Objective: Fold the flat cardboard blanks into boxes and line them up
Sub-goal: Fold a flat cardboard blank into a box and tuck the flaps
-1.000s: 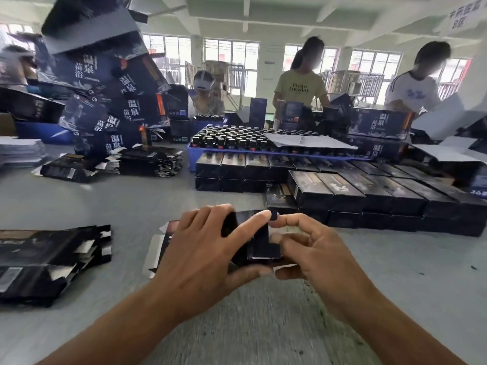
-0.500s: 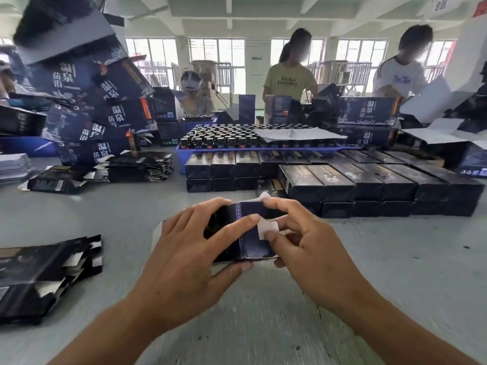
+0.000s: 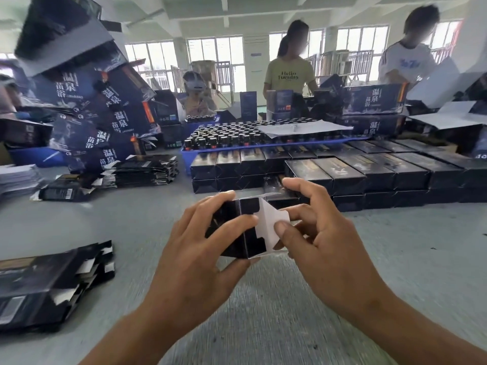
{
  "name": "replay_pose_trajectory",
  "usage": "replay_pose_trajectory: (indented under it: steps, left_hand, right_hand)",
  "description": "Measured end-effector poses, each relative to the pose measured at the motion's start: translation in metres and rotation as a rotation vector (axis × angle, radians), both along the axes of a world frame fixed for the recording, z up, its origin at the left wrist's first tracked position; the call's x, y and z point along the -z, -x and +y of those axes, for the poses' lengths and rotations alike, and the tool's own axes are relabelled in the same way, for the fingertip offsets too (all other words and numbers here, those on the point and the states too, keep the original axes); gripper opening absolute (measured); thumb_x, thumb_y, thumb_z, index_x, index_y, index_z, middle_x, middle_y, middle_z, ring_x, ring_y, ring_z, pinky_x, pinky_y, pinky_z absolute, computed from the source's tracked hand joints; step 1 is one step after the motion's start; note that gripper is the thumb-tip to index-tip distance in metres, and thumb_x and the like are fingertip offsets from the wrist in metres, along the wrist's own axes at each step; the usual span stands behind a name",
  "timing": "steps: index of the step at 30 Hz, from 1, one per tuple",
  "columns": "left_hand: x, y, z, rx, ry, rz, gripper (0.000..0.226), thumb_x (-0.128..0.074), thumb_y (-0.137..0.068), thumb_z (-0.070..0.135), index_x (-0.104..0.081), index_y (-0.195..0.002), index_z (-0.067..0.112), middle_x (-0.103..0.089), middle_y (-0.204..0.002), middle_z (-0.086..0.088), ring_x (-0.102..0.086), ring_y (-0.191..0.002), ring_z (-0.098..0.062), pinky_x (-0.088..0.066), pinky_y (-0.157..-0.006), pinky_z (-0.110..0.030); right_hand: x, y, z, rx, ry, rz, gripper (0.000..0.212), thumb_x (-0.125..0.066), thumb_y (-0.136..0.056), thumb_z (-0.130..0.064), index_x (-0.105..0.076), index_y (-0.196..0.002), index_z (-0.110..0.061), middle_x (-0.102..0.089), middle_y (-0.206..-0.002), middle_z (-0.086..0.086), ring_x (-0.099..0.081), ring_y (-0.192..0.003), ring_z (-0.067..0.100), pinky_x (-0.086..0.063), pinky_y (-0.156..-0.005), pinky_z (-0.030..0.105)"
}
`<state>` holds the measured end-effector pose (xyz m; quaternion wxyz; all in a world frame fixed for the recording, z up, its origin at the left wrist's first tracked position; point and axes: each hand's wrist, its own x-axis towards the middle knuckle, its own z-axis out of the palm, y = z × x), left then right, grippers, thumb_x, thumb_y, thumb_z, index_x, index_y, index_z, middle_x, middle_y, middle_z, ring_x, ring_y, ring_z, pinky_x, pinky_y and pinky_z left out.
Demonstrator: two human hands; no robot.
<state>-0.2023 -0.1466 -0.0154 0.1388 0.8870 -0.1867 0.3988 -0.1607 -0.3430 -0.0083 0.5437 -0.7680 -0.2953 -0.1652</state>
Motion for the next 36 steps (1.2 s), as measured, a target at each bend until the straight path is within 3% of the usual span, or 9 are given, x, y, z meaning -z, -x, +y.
replay_pose_trajectory:
  steps: [4, 9, 12, 17, 21, 25, 28, 32, 36]
  left_hand:
    - [0.002, -0.001, -0.001, 0.019, 0.033, 0.002, 0.064, -0.089, -0.067, 0.028, -0.055, -0.122, 0.029, -0.051, -0.143, -0.009, -0.053, -0.125, -0.034, -0.055, -0.089, -0.052]
    - [0.005, -0.001, -0.005, 0.047, 0.077, 0.000, 0.064, -0.089, -0.068, 0.024, -0.052, -0.119, 0.030, -0.049, -0.145, -0.007, -0.054, -0.125, -0.032, -0.052, -0.089, -0.039]
    - [0.005, -0.001, -0.007, 0.049, 0.087, -0.004, 0.065, -0.088, -0.068, 0.023, -0.050, -0.120, 0.029, -0.049, -0.145, -0.006, -0.053, -0.127, -0.031, -0.048, -0.089, -0.035]
    - [0.006, -0.001, -0.006, 0.033, 0.082, 0.015, 0.069, -0.087, -0.071, 0.026, -0.048, -0.127, 0.029, -0.047, -0.147, -0.006, -0.052, -0.129, -0.031, -0.049, -0.087, -0.034]
    - [0.008, -0.001, -0.002, 0.033, 0.084, 0.033, 0.071, -0.086, -0.073, 0.020, -0.050, -0.132, 0.035, -0.042, -0.150, -0.006, -0.052, -0.128, -0.032, -0.055, -0.087, -0.044]
    - [0.009, -0.002, 0.001, 0.028, 0.092, 0.061, 0.073, -0.089, -0.069, 0.010, -0.054, -0.128, 0.034, -0.042, -0.149, -0.007, -0.050, -0.131, -0.034, -0.056, -0.088, -0.053]
    - [0.009, -0.003, 0.003, 0.029, 0.097, 0.072, 0.069, -0.088, -0.071, 0.014, -0.055, -0.127, 0.033, -0.043, -0.149, -0.008, -0.049, -0.132, -0.035, -0.056, -0.089, -0.054]
    - [0.009, -0.002, 0.001, 0.040, 0.101, 0.068, 0.050, -0.073, -0.081, 0.036, -0.055, -0.127, 0.034, -0.044, -0.149, -0.007, -0.048, -0.133, -0.032, -0.056, -0.090, -0.053]
    - [0.009, -0.001, -0.002, 0.051, 0.104, 0.062, 0.048, -0.068, -0.082, 0.041, -0.055, -0.128, 0.036, -0.044, -0.149, -0.005, -0.051, -0.130, -0.029, -0.057, -0.090, -0.048]
  right_hand:
    - [0.000, 0.002, 0.000, 0.017, 0.054, -0.065, 0.046, -0.060, -0.099, -0.021, -0.048, -0.127, -0.056, -0.069, -0.095, -0.019, -0.068, -0.086, -0.002, -0.053, -0.067, 0.012]
    - [0.000, 0.003, 0.000, 0.053, 0.088, -0.131, 0.029, -0.059, -0.099, -0.011, -0.068, -0.119, -0.030, -0.064, -0.091, -0.030, -0.064, -0.086, -0.006, -0.046, -0.070, 0.007]
    - [-0.001, 0.003, 0.001, 0.072, 0.135, -0.135, 0.028, -0.057, -0.100, -0.012, -0.070, -0.120, -0.027, -0.066, -0.107, -0.025, -0.063, -0.095, -0.003, -0.047, -0.076, 0.009]
    - [-0.002, 0.004, 0.002, 0.063, 0.142, -0.110, 0.027, -0.059, -0.099, -0.018, -0.071, -0.122, -0.025, -0.066, -0.111, -0.022, -0.062, -0.099, -0.004, -0.046, -0.078, 0.007]
    - [-0.003, 0.005, 0.001, -0.018, 0.153, -0.034, 0.044, -0.070, -0.090, -0.034, -0.063, -0.133, -0.029, -0.062, -0.119, -0.023, -0.059, -0.104, -0.005, -0.047, -0.080, 0.006]
    - [-0.005, 0.005, -0.003, -0.134, 0.246, 0.024, 0.068, -0.071, -0.086, -0.018, -0.046, -0.148, -0.032, -0.050, -0.129, -0.030, -0.053, -0.112, -0.008, -0.047, -0.089, 0.008]
    - [-0.006, 0.004, -0.005, -0.178, 0.270, 0.060, 0.076, -0.069, -0.083, -0.010, -0.042, -0.150, -0.033, -0.048, -0.130, -0.032, -0.054, -0.109, -0.010, -0.048, -0.087, 0.008]
    - [-0.003, 0.006, 0.001, -0.063, 0.220, -0.016, 0.058, -0.069, -0.090, -0.016, -0.053, -0.143, -0.031, -0.053, -0.127, -0.027, -0.053, -0.098, -0.021, -0.041, -0.075, -0.002]
    - [0.001, 0.004, 0.004, 0.021, 0.121, -0.039, 0.040, -0.074, -0.089, -0.023, -0.065, -0.127, -0.032, -0.062, -0.116, -0.026, -0.057, -0.102, -0.011, -0.042, -0.077, 0.000]
